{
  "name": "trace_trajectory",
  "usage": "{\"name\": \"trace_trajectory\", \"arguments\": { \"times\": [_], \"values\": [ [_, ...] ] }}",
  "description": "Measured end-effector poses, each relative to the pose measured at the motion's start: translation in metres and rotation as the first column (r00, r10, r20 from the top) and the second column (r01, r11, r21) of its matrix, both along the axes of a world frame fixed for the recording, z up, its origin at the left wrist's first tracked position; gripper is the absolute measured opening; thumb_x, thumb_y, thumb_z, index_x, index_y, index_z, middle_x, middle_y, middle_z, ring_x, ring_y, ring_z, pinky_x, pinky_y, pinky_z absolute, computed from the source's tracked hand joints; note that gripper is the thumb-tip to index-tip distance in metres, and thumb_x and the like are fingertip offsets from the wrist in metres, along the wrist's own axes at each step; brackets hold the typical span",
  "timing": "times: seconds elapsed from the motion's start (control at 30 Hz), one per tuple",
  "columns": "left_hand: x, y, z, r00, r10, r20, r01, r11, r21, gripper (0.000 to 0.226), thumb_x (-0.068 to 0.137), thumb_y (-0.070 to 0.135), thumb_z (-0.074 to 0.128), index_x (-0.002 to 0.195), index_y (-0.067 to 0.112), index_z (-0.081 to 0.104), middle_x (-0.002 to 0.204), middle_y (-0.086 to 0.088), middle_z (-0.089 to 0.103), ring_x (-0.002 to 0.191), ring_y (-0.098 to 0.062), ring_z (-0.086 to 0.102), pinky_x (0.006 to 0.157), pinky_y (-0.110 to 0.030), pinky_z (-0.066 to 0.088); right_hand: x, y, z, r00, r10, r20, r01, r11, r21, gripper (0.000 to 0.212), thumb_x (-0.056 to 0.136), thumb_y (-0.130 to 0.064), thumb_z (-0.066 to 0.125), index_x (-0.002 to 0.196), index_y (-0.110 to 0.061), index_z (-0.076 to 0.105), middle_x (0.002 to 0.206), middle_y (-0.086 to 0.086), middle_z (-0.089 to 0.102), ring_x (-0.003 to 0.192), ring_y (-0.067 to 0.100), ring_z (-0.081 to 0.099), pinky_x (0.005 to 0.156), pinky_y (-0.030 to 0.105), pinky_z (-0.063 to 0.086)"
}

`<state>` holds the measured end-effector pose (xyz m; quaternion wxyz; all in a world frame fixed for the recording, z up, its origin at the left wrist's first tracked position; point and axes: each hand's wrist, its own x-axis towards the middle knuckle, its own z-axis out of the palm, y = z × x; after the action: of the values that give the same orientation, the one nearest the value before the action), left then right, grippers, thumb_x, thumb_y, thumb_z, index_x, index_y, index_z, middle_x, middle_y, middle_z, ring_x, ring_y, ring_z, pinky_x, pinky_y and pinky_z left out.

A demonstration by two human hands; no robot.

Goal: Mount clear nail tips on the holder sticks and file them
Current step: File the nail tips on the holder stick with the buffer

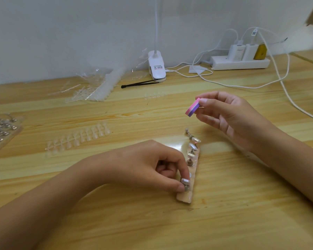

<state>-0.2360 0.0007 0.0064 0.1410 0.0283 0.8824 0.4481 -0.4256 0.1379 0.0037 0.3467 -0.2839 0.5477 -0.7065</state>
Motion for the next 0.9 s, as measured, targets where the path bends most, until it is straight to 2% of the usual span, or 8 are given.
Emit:
{"name": "trace_trajectory", "arguments": {
  "times": [0.17, 0.3, 0.4, 0.5, 0.6, 0.7, 0.8, 0.9],
  "values": [
    [-0.003, -0.001, 0.001, 0.991, 0.133, 0.016, -0.134, 0.986, 0.095, 0.003, 0.087, 0.021, 0.076, 0.087, 0.023, 0.075, 0.058, 0.019, 0.057, 0.054, 0.004, 0.048, 0.055, -0.007, 0.036, 0.000, 0.000, 0.001, 0.998, 0.000, 0.056, 0.000, 1.000, -0.010, 0.028, 0.072, -0.019, 0.072, 0.098, -0.010, 0.067, 0.088, 0.005, 0.075, 0.080, 0.011, 0.071, 0.068, 0.017, 0.055],
    [-0.002, 0.002, 0.003, 0.982, 0.187, -0.012, -0.176, 0.944, 0.280, 0.013, 0.084, 0.016, 0.076, 0.079, 0.028, 0.074, 0.082, 0.005, 0.076, 0.071, 0.003, 0.065, 0.066, -0.008, 0.044, -0.002, 0.000, 0.002, 0.992, 0.019, 0.121, -0.014, 0.999, -0.037, 0.027, 0.076, -0.018, 0.068, 0.101, -0.008, 0.065, 0.088, 0.006, 0.075, 0.077, 0.009, 0.070, 0.068, 0.017, 0.056],
    [-0.003, 0.006, 0.000, 0.918, 0.366, -0.152, -0.251, 0.834, 0.491, 0.007, 0.082, 0.019, 0.074, 0.082, 0.026, 0.071, 0.080, 0.000, 0.072, 0.066, -0.005, 0.063, 0.062, -0.014, 0.047, -0.004, 0.001, 0.004, 0.983, 0.036, 0.182, -0.023, 0.997, -0.076, 0.024, 0.079, -0.018, 0.067, 0.101, -0.008, 0.064, 0.088, 0.004, 0.074, 0.077, 0.007, 0.068, 0.068, 0.015, 0.055],
    [-0.008, 0.006, -0.008, 0.821, 0.554, -0.138, -0.359, 0.688, 0.631, 0.004, 0.084, 0.018, 0.075, 0.085, 0.022, 0.073, 0.079, -0.001, 0.073, 0.071, -0.010, 0.067, 0.065, -0.017, 0.051, -0.004, 0.003, 0.007, 0.977, 0.034, 0.209, -0.011, 0.994, -0.111, 0.025, 0.078, -0.018, 0.067, 0.101, -0.009, 0.064, 0.088, 0.004, 0.073, 0.076, 0.007, 0.067, 0.067, 0.015, 0.055],
    [-0.011, 0.007, -0.014, 0.773, 0.623, -0.118, -0.426, 0.649, 0.630, 0.012, 0.076, 0.023, 0.072, 0.087, 0.018, 0.072, 0.083, -0.001, 0.075, 0.078, -0.010, 0.070, 0.070, -0.015, 0.051, -0.002, 0.004, 0.007, 0.989, 0.044, 0.140, -0.029, 0.994, -0.106, 0.030, 0.078, -0.020, 0.068, 0.106, -0.009, 0.065, 0.090, 0.004, 0.072, 0.079, 0.010, 0.067, 0.070, 0.019, 0.055],
    [-0.012, 0.007, -0.016, 0.774, 0.621, -0.123, -0.429, 0.658, 0.619, 0.006, 0.081, 0.023, 0.076, 0.086, 0.024, 0.078, 0.087, -0.002, 0.076, 0.084, -0.011, 0.071, 0.074, -0.016, 0.052, 0.005, 0.006, 0.007, 0.995, 0.093, -0.028, -0.095, 0.992, -0.079, 0.024, 0.078, -0.024, 0.071, 0.100, -0.016, 0.072, 0.090, 0.002, 0.073, 0.084, 0.012, 0.070, 0.073, 0.021, 0.056],
    [-0.014, 0.006, -0.016, 0.761, 0.645, -0.071, -0.428, 0.580, 0.693, 0.014, 0.085, 0.028, 0.067, 0.086, 0.021, 0.080, 0.087, -0.004, 0.075, 0.084, -0.011, 0.071, 0.074, -0.017, 0.053, 0.013, 0.006, 0.007, 0.978, 0.133, -0.161, -0.144, 0.987, -0.064, 0.020, 0.075, -0.028, 0.074, 0.094, -0.022, 0.075, 0.089, 0.000, 0.072, 0.088, 0.012, 0.070, 0.078, 0.023, 0.056],
    [-0.017, 0.006, -0.013, 0.735, 0.677, -0.031, -0.446, 0.517, 0.731, 0.025, 0.080, 0.043, 0.074, 0.082, 0.019, 0.079, 0.085, -0.004, 0.075, 0.080, -0.011, 0.071, 0.072, -0.016, 0.054, 0.016, 0.006, 0.006, 0.968, 0.111, -0.224, -0.129, 0.989, -0.066, 0.030, 0.075, -0.026, 0.074, 0.105, -0.020, 0.073, 0.095, 0.000, 0.072, 0.092, 0.014, 0.070, 0.081, 0.023, 0.055]
  ]
}}
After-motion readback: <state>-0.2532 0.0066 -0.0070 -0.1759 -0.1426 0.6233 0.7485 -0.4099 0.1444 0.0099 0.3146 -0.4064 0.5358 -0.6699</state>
